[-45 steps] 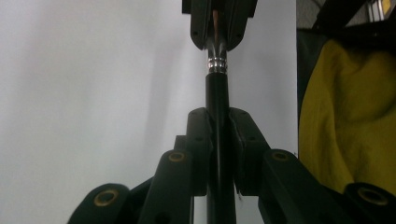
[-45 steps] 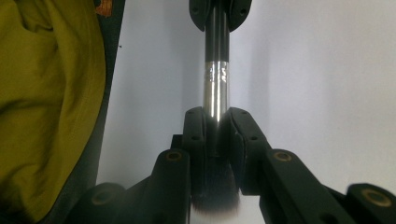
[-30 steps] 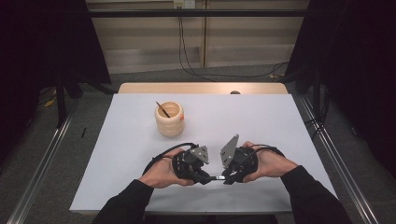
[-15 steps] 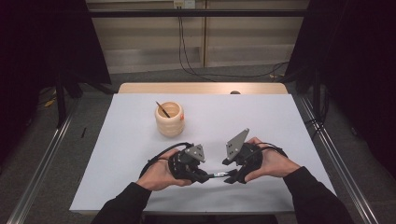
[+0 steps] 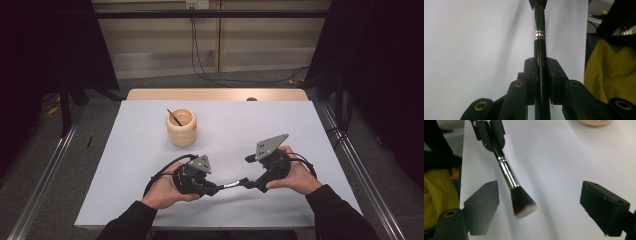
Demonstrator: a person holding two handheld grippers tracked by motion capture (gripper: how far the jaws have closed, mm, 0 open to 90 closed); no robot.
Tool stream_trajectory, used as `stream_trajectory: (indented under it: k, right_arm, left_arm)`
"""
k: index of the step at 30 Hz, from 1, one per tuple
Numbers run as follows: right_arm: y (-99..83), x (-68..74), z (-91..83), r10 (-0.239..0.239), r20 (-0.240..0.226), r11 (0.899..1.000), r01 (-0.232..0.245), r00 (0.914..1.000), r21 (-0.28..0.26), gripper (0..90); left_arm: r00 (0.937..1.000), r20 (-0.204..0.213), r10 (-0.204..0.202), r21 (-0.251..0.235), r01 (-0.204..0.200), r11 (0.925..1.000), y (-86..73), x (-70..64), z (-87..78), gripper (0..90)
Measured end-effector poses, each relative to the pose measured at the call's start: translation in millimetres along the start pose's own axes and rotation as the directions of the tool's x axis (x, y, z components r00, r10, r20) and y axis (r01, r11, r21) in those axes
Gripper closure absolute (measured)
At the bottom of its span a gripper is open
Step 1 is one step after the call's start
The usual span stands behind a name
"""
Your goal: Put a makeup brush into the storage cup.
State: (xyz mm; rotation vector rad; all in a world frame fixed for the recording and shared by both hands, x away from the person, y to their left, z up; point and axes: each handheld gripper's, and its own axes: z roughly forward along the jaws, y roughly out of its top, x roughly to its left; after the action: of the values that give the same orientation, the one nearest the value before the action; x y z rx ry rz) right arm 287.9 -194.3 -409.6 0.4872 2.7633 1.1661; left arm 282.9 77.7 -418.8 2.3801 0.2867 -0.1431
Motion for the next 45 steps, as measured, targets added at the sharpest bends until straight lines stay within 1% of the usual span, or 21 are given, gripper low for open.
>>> stream_trajectory:
  k: [3, 4, 5, 9, 10, 11, 12, 16, 17, 18, 21, 23, 24, 25, 28, 31, 34, 38, 41, 43, 45]
  right_arm:
    - [-2.9, -1.4, -3.1, 0.03, 0.002, 0.999, -0.03, 0.9995, -0.037, 13.3]
    - [-3.8, -1.9, -3.4, 0.033, -0.005, 0.998, -0.034, 0.9994, -0.048, 11.9]
    - [-4.3, -2.1, -3.7, 0.037, -0.005, 0.998, -0.038, 0.9993, -0.05, 10.8]
    - [-5.0, -2.3, -5.8, 0.058, -0.031, 0.994, -0.061, 0.9978, -0.094, 8.2]
    - [-5.1, -2.0, -6.8, 0.06, -0.035, 0.992, -0.063, 0.9976, -0.109, 8.1]
    - [-5.2, -1.9, -7.7, 0.062, -0.028, 0.991, -0.065, 0.9976, -0.119, 8.0]
    - [-5.5, -2.1, -8.6, 0.062, -0.02, 0.99, -0.064, 0.9979, -0.127, 8.1]
    - [-8.2, -5.0, -14.9, 0.102, -0.009, 0.976, -0.102, 0.9947, -0.193, 7.6]
    - [-8.7, -5.5, -16.3, 0.111, -0.008, 0.973, -0.11, 0.9938, -0.201, 7.6]
    - [-9.1, -5.9, -17.1, 0.113, -0.012, 0.972, -0.113, 0.9935, -0.205, 7.5]
    - [-10.9, -6.1, -18.6, 0.119, -0.01, 0.969, -0.118, 0.9929, -0.217, 7.5]
    - [-12.1, -6.0, -20.0, 0.127, 0.0, 0.965, -0.124, 0.9918, -0.23, 7.5]
    - [-12.3, -6.4, -20.3, 0.13, -0.001, 0.962, -0.126, 0.9916, -0.24, 7.5]
    - [-13.0, -7.2, -21.1, 0.136, -0.009, 0.956, -0.133, 0.9907, -0.26, 7.6]
    - [-13.9, -8.4, -24.0, 0.154, 0.002, 0.943, -0.146, 0.988, -0.3, 7.2]
    - [-13.6, -8.2, -26.3, 0.159, 0.03, 0.939, -0.142, 0.9869, -0.313, 8.3]
    - [-13.7, -8.1, -26.1, 0.162, 0.041, 0.936, -0.14, 0.9859, -0.324, 9.8]
    - [-12.9, -6.6, -26.5, 0.157, 0.022, 0.922, -0.138, 0.9874, -0.361, 10.9]
    - [-10.6, -4.8, -28.7, 0.152, 0.003, 0.905, -0.138, 0.9884, -0.402, 11.7]
    - [-9.1, -4.0, -30.2, 0.146, -0.011, 0.893, -0.137, 0.9892, -0.428, 13.4]
    - [-7.8, -2.5, -31.3, 0.14, -0.015, 0.89, -0.133, 0.99, -0.437, 14.8]
  left_arm:
    - [0.9999, 0.013, -0.005, -0.023, 0.006, 0.9997, -1.0, -0.3, -2.6, 79.5]
    - [0.9999, 0.004, 0.009, -0.017, -0.009, 0.9998, -1.1, -0.4, -3.6, 79.5]
    - [1.0, -0.005, -0.005, -0.034, 0.004, 0.9994, -1.6, -1.7, -3.4, 79.5]
    - [0.9999, -0.006, 0.009, -0.043, -0.009, 0.999, -1.2, -2.0, -5.5, 79.5]
    - [0.9999, -0.011, -0.004, -0.06, 0.004, 0.9982, -1.4, -2.7, -5.6, 79.5]
    - [1.0, -0.007, 0.004, -0.056, -0.005, 0.9984, -1.3, -2.1, -6.9, 79.5]
    - [0.9997, -0.024, -0.009, -0.08, 0.007, 0.9968, -1.5, -3.5, -7.2, 79.5]
    - [0.9995, -0.027, -0.015, -0.104, 0.013, 0.9945, -2.2, -3.9, -10.3, 79.5]
    - [0.9994, -0.036, 0.002, -0.096, -0.005, 0.9954, -1.9, -3.3, -11.4, 79.5]
    - [0.9992, -0.04, -0.001, -0.088, -0.003, 0.9961, -1.5, -3.5, -13.2, 79.5]
    - [0.9993, -0.035, -0.013, -0.13, 0.009, 0.9914, -2.1, -4.1, -13.6, 79.5]
    - [0.9984, -0.053, -0.019, -0.153, 0.011, 0.9882, -2.2, -4.3, -15.1, 79.5]
    - [0.9981, -0.053, -0.033, -0.166, 0.023, 0.9859, -1.6, -4.1, -16.4, 79.5]
    - [0.9978, -0.062, -0.023, -0.163, 0.013, 0.9865, -1.2, -3.4, -17.9, 79.5]
    - [0.9967, -0.071, -0.039, -0.208, 0.023, 0.9779, -0.8, -3.7, -21.6, 79.5]
    - [0.9958, -0.078, -0.049, -0.255, 0.028, 0.9666, -0.9, -3.8, -25.4, 79.5]
    - [0.9955, -0.086, -0.04, -0.277, 0.015, 0.9609, -0.2, -5.8, -28.1, 79.5]
    - [0.9963, -0.08, -0.032, -0.308, 0.006, 0.9513, 2.7, -9.0, -30.9, 79.5]
    - [0.9962, -0.084, -0.022, -0.341, -0.008, 0.9402, 5.0, -12.3, -32.6, 79.5]
    - [0.996, -0.088, -0.014, -0.349, -0.017, 0.937, 6.2, -13.5, -33.9, 79.5]
    - [0.9953, -0.096, -0.01, -0.371, -0.027, 0.9284, 6.9, -15.0, -35.3, 79.5]
